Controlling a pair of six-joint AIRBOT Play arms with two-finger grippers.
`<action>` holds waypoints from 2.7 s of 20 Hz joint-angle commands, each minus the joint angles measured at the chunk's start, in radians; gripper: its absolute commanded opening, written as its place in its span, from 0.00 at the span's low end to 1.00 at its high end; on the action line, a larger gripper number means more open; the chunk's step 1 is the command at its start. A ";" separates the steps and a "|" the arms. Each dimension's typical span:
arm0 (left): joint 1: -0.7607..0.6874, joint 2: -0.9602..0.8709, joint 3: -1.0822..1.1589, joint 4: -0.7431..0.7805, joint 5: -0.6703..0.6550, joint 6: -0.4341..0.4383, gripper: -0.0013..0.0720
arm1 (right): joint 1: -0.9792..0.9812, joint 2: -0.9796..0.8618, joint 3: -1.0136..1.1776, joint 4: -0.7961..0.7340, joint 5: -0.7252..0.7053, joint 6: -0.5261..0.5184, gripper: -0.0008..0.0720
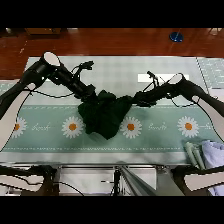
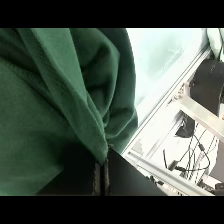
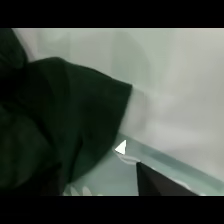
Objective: Fold the shirts.
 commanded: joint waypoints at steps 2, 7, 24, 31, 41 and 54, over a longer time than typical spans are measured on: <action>0.001 0.005 0.001 0.000 -0.023 0.009 0.04 | 0.039 -0.037 -0.004 0.047 -0.078 0.045 0.76; 0.001 0.020 0.001 0.000 -0.023 0.020 0.04 | 0.088 -0.125 -0.004 0.154 -0.062 0.045 0.51; 0.393 0.566 0.432 0.000 -0.051 -0.019 0.04 | -0.443 0.778 0.135 0.066 0.054 0.058 0.05; 0.482 0.820 0.433 0.000 0.127 -0.018 0.04 | -0.534 0.905 0.517 0.013 0.068 0.160 0.05; 0.481 0.984 0.714 0.182 -0.061 -0.227 0.04 | -0.533 0.911 0.991 -0.355 0.526 0.292 0.05; 0.480 0.859 0.255 0.207 -0.208 -0.167 0.04 | -0.519 0.742 0.554 -0.443 0.745 0.260 0.05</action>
